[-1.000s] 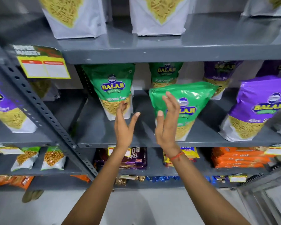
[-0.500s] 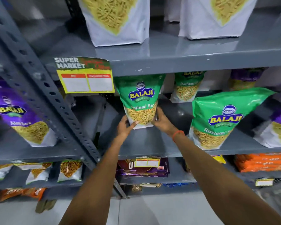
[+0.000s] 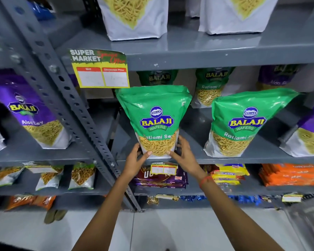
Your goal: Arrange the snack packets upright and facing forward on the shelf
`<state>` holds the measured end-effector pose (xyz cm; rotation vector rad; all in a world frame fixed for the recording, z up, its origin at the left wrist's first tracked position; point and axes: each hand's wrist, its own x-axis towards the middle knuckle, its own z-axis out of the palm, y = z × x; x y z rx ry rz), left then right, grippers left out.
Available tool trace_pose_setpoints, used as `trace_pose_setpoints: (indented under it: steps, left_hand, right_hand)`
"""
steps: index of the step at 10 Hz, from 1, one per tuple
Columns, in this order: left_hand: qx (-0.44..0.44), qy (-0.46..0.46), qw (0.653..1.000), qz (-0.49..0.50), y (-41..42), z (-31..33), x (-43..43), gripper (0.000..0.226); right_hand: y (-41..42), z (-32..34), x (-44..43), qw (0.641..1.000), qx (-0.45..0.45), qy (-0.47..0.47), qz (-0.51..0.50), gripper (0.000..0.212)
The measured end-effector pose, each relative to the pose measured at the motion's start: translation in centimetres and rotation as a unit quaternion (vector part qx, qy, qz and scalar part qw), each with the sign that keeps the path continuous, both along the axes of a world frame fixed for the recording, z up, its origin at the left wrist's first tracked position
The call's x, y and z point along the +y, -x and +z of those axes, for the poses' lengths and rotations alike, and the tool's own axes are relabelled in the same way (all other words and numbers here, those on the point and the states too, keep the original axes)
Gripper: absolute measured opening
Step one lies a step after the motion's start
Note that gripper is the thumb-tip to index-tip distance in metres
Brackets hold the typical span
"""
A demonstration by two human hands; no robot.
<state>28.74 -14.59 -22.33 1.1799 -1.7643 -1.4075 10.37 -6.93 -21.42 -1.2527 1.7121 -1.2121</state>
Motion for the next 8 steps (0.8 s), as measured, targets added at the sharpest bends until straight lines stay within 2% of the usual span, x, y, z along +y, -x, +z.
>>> trace_pose_setpoints:
  steps: [1,3,4,5,6,7,8]
  left_hand:
    - [-0.011,0.004,1.000,0.002,-0.2,0.3,0.2,0.055]
    - [-0.034,-0.014,0.999,-0.002,-0.6,1.1,0.8,0.042]
    - [-0.084,-0.011,0.996,0.008,-0.3,2.2,1.3,0.046]
    - [-0.282,0.062,0.956,0.049,0.3,4.2,2.1,0.040]
    - [-0.437,0.094,0.891,0.084,2.0,8.0,4.2,0.029]
    - [-0.497,0.128,0.858,0.039,5.2,12.1,7.2,0.027]
    - [-0.494,0.196,0.847,-0.017,9.4,17.1,9.4,0.027]
  right_hand:
    - [-0.1,0.4,0.2,1.000,0.002,-0.008,-0.001,0.068]
    - [-0.3,1.4,0.6,1.000,0.004,-0.026,0.009,0.067]
    - [-0.1,1.8,0.6,0.993,0.105,-0.047,0.024,0.066]
    - [-0.1,2.6,0.9,0.941,0.315,-0.124,0.023,0.061]
    - [0.0,5.8,1.6,0.898,0.395,-0.188,0.048,0.049]
    - [0.6,10.0,3.2,0.873,0.426,-0.213,0.106,0.039]
    - [2.4,15.7,5.2,0.853,0.476,-0.183,0.112,0.041]
